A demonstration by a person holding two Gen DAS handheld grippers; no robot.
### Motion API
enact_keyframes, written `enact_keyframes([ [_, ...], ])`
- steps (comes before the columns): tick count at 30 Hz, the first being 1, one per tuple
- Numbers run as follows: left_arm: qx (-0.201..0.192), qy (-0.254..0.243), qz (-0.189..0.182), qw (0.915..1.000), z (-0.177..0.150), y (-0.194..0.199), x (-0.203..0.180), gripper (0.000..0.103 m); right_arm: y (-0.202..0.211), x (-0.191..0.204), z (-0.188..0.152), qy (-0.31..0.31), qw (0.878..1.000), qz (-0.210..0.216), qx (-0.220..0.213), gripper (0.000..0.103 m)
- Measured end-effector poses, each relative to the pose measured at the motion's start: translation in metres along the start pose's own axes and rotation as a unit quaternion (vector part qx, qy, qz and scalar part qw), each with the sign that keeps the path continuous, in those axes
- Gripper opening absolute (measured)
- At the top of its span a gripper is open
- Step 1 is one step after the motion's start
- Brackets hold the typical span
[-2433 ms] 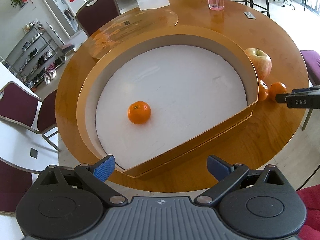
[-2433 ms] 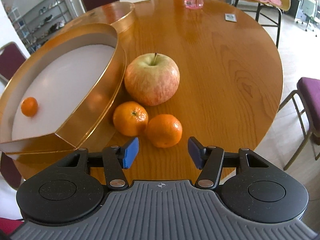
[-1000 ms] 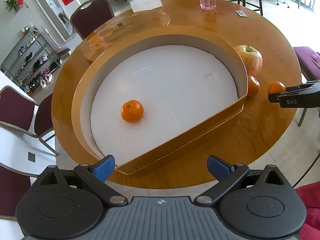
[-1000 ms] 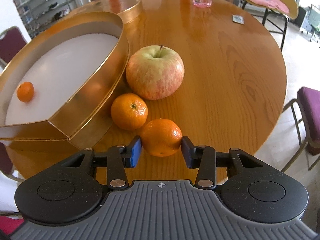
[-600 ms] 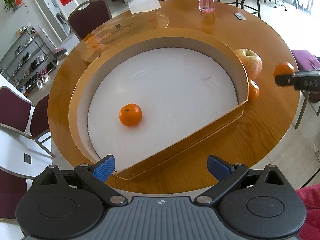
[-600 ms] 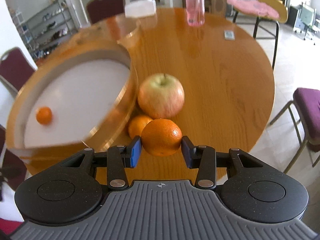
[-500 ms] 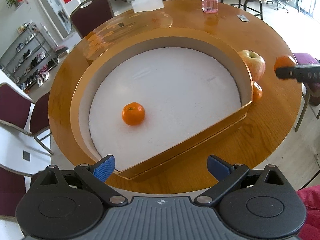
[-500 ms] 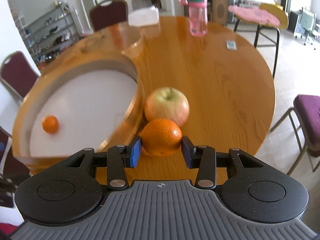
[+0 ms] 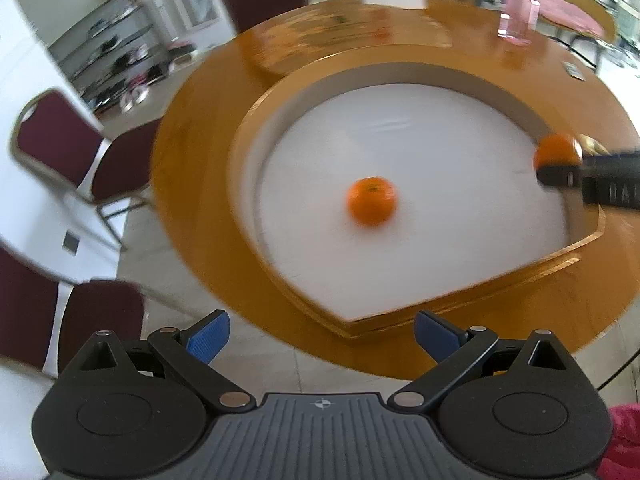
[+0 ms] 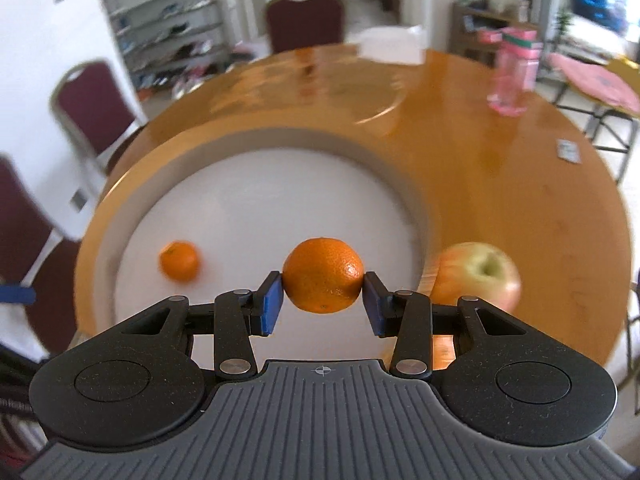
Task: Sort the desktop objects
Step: 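Carry the orange with the right tool into the tray and release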
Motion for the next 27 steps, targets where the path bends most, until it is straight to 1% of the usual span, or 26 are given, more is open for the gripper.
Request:
enact_keyframes([
  [4, 0.012, 0.021, 0.006, 0.9997, -0.001, -0.008, 0.016, 0.100, -0.024, 0.033, -0.001, 0.034, 0.999, 0.026, 0.033, 0.044],
  [8, 0.016, 0.024, 0.006, 0.9996, -0.001, -0.010, 0.022, 0.100, -0.049, 0.067, -0.002, 0.075, 0.994, 0.048, 0.067, 0.045],
  [12, 0.020, 0.028, 0.006, 0.9994, -0.002, -0.012, 0.028, 0.100, -0.064, 0.089, -0.007, 0.101, 0.989, 0.055, 0.092, 0.044],
  [21, 0.024, 0.028, 0.004, 0.9993, -0.003, -0.014, 0.032, 0.100, -0.079, 0.109, -0.012, 0.124, 0.984, 0.061, 0.112, 0.046],
  [23, 0.023, 0.026, 0.004, 0.9994, -0.003, -0.014, 0.031, 0.100, -0.082, 0.107, -0.013, 0.117, 0.984, 0.063, 0.118, 0.051],
  [25, 0.022, 0.022, 0.004, 0.9995, -0.003, -0.012, 0.029, 0.100, -0.081, 0.104, -0.013, 0.112, 0.985, 0.062, 0.116, 0.053],
  [27, 0.019, 0.018, 0.003, 0.9996, -0.002, -0.011, 0.025, 0.100, -0.079, 0.101, -0.013, 0.108, 0.986, 0.061, 0.112, 0.057],
])
Point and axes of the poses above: each gripper's, at about its wrist camera, not at the fingertips, and y roughly against the way its jaws point, x to its left, z to its top, the point moved 8 cm from there along -y, roughly the way its jaws point, and after that the axes turned 11 degrees about x, right-handed, at the moved point
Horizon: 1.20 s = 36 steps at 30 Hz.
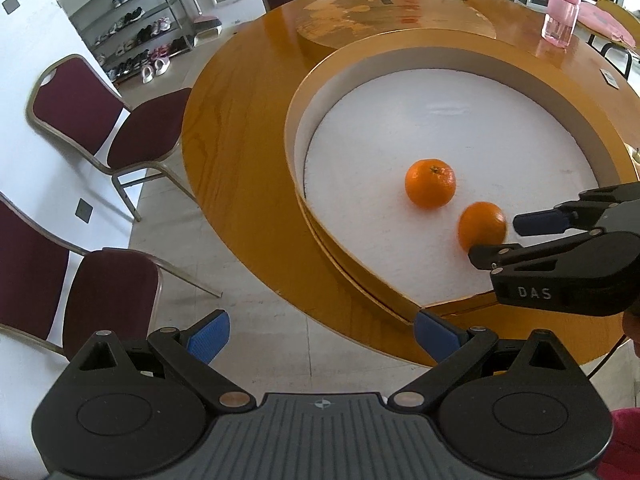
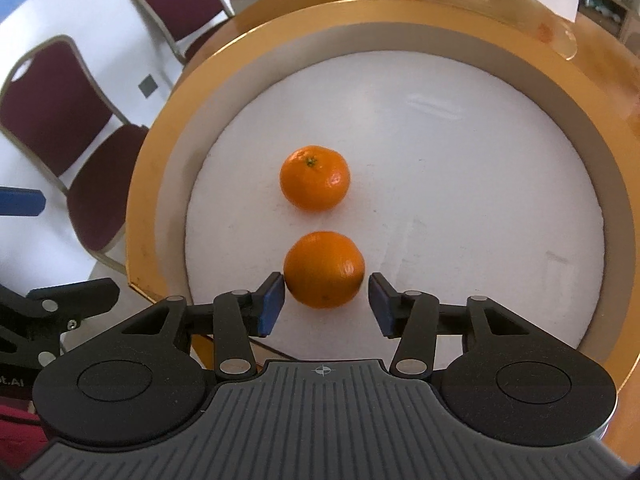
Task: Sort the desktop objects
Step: 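Carry the orange with the right tool into the tray and release, then withdraw the right tool and lower it to the last orange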
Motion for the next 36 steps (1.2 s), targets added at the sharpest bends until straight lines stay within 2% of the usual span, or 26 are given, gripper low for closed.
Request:
enact_keyframes([
  [8, -0.013, -0.036, -0.005, 0.9993, 0.003, 0.008, -0.025, 0.100, 0.034, -0.022, -0.023, -0.028, 0.999, 0.001, -0.027, 0.059],
  [12, -0.021, -0.062, -0.005, 0.9978, 0.006, 0.014, -0.044, 0.100, 0.062, -0.042, -0.041, -0.054, 0.997, -0.012, -0.053, 0.060],
  [16, -0.035, -0.096, -0.002, 0.9948, 0.010, 0.022, -0.064, 0.100, 0.087, -0.066, -0.061, -0.099, 0.992, -0.023, -0.075, 0.061],
  [20, -0.057, -0.134, -0.001, 0.9893, 0.011, 0.034, -0.088, 0.102, 0.104, -0.091, -0.083, -0.150, 0.985, -0.031, -0.085, 0.067],
  [25, -0.068, -0.164, 0.002, 0.9841, 0.009, 0.040, -0.109, 0.103, 0.107, -0.106, -0.104, -0.184, 0.979, -0.029, -0.085, 0.067],
  [36, -0.055, -0.178, 0.011, 0.9825, -0.001, 0.040, -0.123, 0.103, 0.097, -0.140, -0.133, -0.233, 0.968, -0.039, -0.082, 0.065],
])
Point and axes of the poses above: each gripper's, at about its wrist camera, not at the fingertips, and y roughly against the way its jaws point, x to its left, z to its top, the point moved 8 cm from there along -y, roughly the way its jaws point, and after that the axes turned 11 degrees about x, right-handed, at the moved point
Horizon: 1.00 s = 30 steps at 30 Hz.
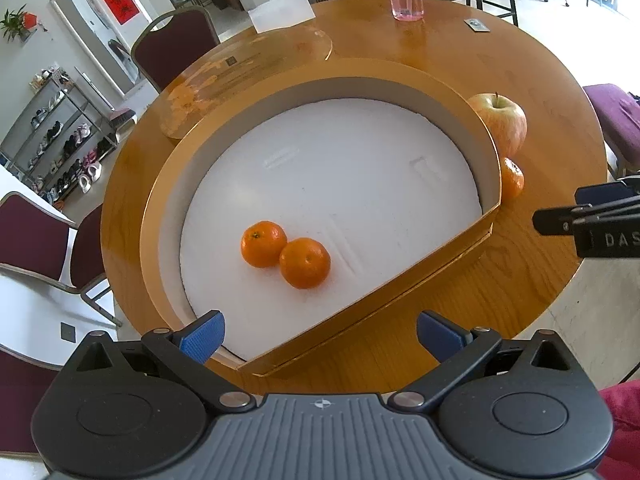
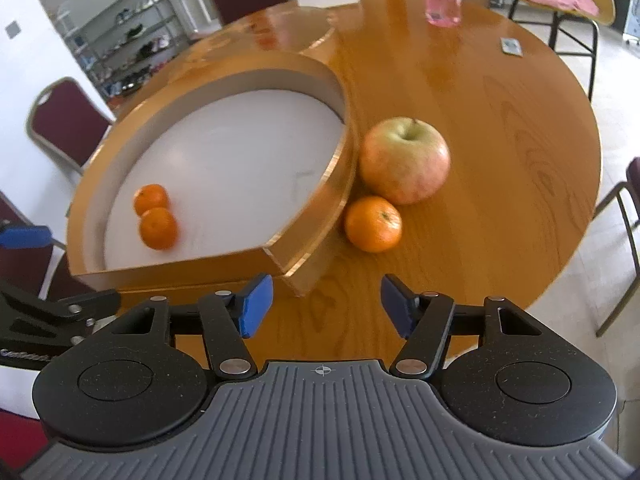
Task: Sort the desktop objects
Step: 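Withdraw the right tool and lower it to the last orange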
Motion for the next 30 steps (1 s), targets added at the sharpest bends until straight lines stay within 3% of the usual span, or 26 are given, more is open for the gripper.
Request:
enact_keyframes([
  [10, 0.016, 0.012, 0.022, 0.9996, -0.005, -0.002, 0.009, 0.103, -0.022, -0.032, 0.010, -0.037, 0.999, -0.004, -0.017, 0.055],
  [16, 0.023, 0.025, 0.032, 0.9989, -0.008, -0.003, 0.017, 0.103, -0.039, -0.040, 0.024, -0.077, 0.996, 0.036, -0.027, 0.055],
  [30, 0.036, 0.045, 0.039, 0.9976, -0.013, -0.008, 0.028, 0.103, -0.063, -0.040, 0.040, -0.038, 0.998, 0.036, -0.031, 0.056],
])
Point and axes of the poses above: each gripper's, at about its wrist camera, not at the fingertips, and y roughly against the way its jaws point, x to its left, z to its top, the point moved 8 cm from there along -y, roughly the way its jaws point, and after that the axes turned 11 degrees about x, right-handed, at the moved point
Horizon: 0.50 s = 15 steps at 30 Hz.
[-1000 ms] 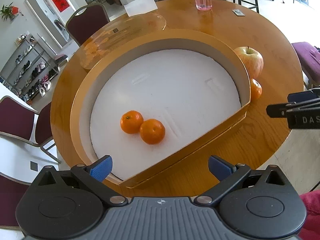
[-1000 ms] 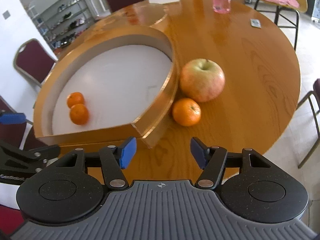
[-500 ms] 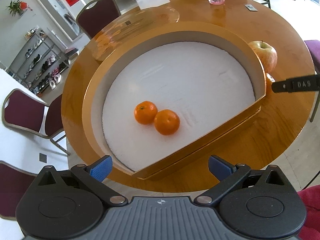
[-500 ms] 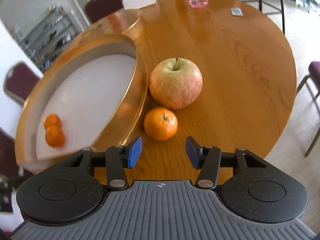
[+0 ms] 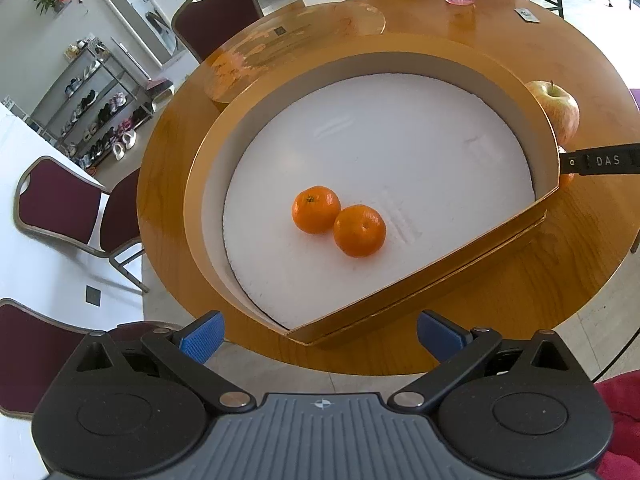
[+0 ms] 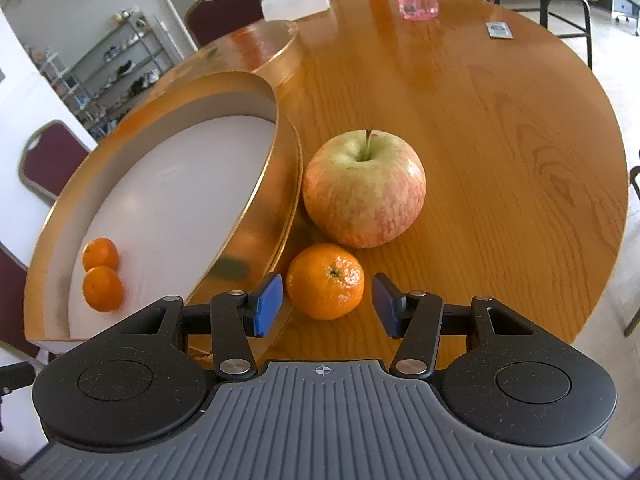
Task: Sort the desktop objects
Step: 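Withdraw the right tool and lower it to the last orange, then close the right tool on the last orange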
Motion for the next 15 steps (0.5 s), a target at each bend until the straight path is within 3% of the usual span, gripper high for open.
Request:
enact_keyframes([
  [6, 0.001, -0.001, -0.002, 1.0000, -0.0003, -0.0012, -0.0009, 0.103, -0.0107, -0.0033, 0.0014, -0.016, 1.000, 0.024, -0.002, 0.055],
  [10, -0.002, -0.004, -0.004, 1.0000, 0.0005, -0.0003, -0.0032, 0.103, -0.0116, -0.0053, -0.0004, -0.012, 1.000, 0.024, -0.002, 0.048],
  [15, -0.006, -0.005, -0.007, 0.9999, 0.0001, 0.0011, -0.0048, 0.103, -0.0073, 0.0029, -0.0056, 0.035, 0.999, -0.031, 0.000, 0.047],
])
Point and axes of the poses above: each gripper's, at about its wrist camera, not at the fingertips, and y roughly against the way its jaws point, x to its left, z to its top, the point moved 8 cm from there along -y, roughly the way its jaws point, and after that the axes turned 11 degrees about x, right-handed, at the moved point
